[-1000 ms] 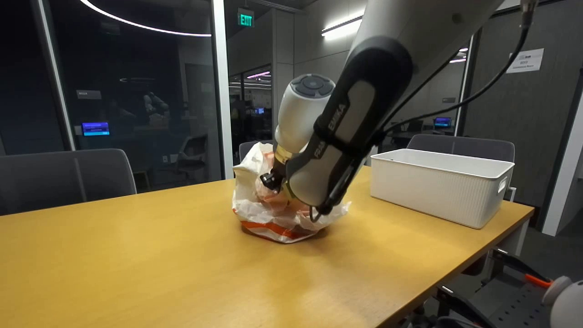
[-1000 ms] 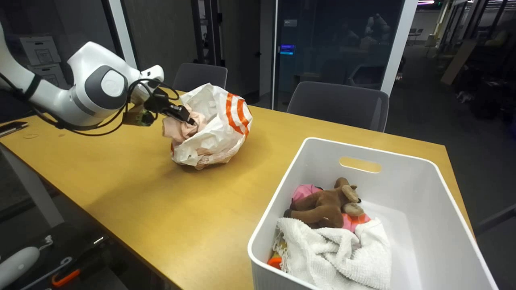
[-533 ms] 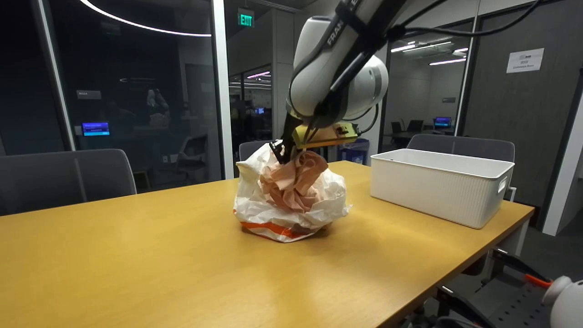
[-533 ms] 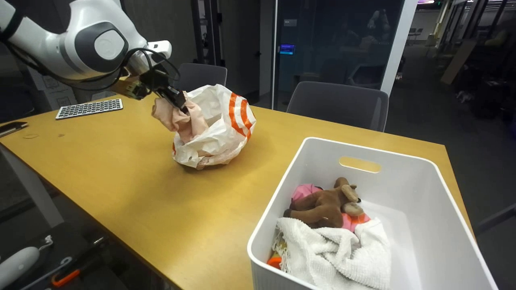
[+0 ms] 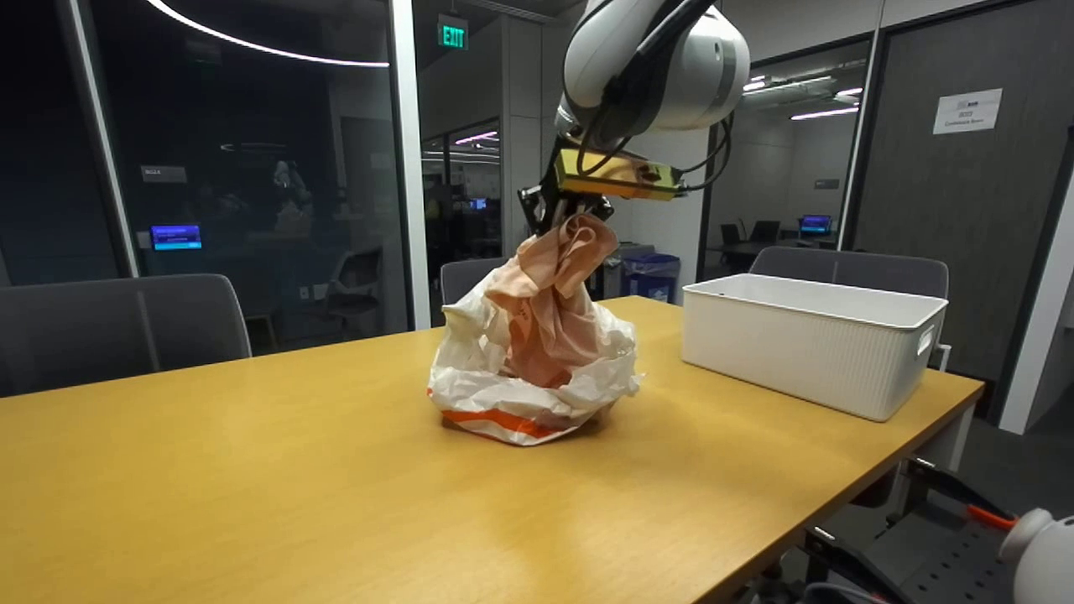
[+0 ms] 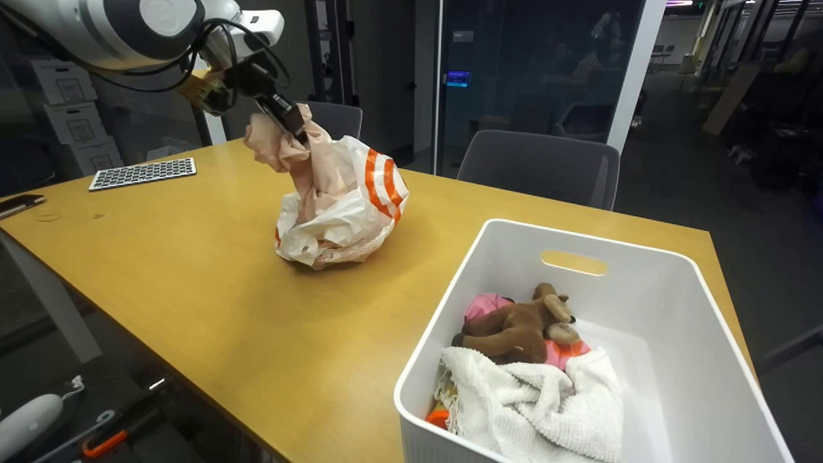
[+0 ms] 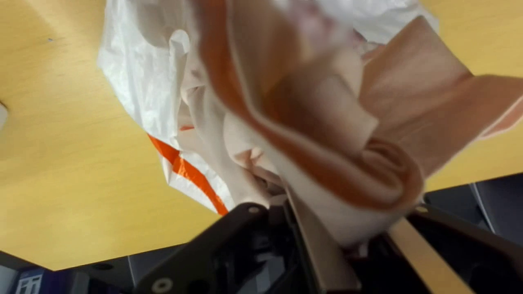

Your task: Remove the clothes from the plastic bag and place them in the storage box

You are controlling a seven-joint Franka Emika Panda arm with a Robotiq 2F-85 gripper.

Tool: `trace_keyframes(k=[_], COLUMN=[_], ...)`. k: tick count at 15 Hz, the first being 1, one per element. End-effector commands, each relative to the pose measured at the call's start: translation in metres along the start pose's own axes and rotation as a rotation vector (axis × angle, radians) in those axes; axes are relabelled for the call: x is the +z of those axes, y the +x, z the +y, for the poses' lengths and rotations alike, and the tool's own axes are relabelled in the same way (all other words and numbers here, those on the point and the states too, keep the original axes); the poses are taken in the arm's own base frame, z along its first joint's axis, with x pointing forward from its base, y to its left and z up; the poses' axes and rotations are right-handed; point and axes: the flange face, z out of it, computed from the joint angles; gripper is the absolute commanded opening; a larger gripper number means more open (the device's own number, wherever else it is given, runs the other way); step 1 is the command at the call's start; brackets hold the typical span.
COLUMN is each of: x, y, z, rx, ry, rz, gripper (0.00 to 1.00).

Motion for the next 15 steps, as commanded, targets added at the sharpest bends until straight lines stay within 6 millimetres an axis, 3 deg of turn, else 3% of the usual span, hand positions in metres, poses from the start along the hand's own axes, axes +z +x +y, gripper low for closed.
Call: trace_keyframes(k=[1,8,15], x=[-0.039,-0.103,-0.145], y=[0.022,0.060,0.085], z=[0.016,0.073,0.124], rx=[0.116,0.337,0.585], ry=[-0.003,-0.054,-0.042], rz=[0.082,0.199,0.320], gripper=[0.05,0.05,0.05])
